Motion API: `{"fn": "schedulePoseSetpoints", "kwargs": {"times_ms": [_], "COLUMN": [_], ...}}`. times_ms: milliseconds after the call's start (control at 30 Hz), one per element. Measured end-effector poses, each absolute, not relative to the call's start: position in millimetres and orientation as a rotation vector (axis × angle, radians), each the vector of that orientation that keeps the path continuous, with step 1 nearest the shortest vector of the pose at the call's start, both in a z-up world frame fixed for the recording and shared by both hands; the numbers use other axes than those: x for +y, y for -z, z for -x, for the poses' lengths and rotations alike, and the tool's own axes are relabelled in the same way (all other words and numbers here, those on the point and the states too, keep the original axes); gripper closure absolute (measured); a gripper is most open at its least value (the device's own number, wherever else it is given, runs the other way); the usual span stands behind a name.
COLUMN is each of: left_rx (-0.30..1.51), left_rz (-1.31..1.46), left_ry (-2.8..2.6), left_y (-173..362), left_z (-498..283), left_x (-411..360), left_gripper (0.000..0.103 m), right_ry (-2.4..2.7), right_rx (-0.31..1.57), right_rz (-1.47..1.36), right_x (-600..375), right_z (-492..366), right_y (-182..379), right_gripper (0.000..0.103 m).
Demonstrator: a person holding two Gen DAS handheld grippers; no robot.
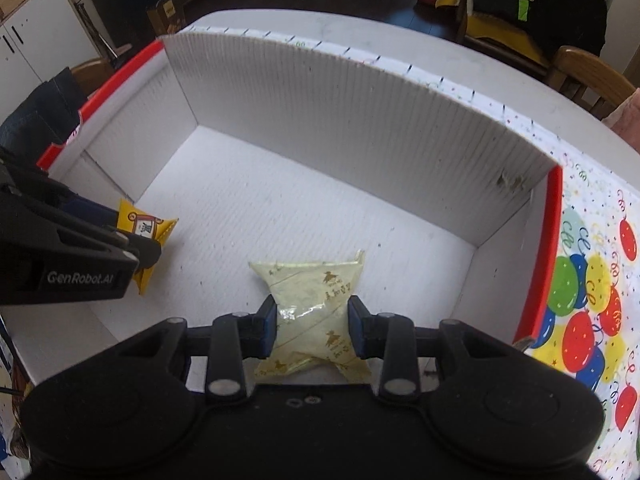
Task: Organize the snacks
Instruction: 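Open both tools to drop the packets onto the box floor, then withdraw both tools from the box back toward the snack pile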
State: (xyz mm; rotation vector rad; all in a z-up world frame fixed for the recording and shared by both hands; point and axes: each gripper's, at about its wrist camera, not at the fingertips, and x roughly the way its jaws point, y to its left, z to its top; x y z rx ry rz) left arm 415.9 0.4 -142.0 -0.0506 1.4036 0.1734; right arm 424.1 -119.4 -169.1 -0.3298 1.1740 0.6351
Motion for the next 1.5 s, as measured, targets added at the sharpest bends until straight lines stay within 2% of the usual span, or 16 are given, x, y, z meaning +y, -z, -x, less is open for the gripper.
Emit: {"fn": "schedulePoseSetpoints", "kwargs": {"times_ms": [133, 167, 200, 233, 633, 700, 1033, 1233, 1300, 1500], "left_rx": [1.409, 1.412, 1.414, 1.414, 1.310, 1.285, 1.151, 1.086, 1.061, 0.990], "left_rz": [0.057, 0.068, 0.079, 0.091, 0.156, 0.168, 0.178, 0.184, 0.177, 0.151], "left_ry": [-0.184, -0.185, -0.191, -0.194, -0.197, -0.196, -0.187, -0.160, -0.146, -0.105], "left_y": [144, 144, 145, 144, 115, 108, 68, 50, 44, 27], "left_z": [-415, -414, -414, -413, -389, -382, -345, -320, -312, -283], "left_x": [3, 4, 6, 6, 11, 12, 8, 11, 11, 15], "left_gripper": [0.067, 0.065, 0.059, 0.059, 0.056, 0.056, 0.055, 0.052, 0.050, 0.046], "right_ry": [-0.642, -0.646, -0.648, -0.649, -0.694, -0.700, -0.735, -0.726, -0.720, -0.702], "right_rx": [1.172, 1.173, 1.174, 1.175, 1.098, 1.067, 0.978, 0.939, 0.921, 0.873], "right_rz": [0.335, 0.332, 0.329, 0.327, 0.260, 0.249, 0.194, 0.144, 0.122, 0.071], "right_x": [-120, -120, -121, -121, -139, -143, -154, -162, -165, -171], "right_z": [-424, -424, -424, -423, -409, -405, -379, -361, -353, -323], "right_y": [169, 169, 169, 169, 135, 124, 86, 69, 63, 45], "right_gripper": [0.067, 0.066, 0.065, 0.065, 0.050, 0.042, 0.038, 0.035, 0.030, 0.026]}}
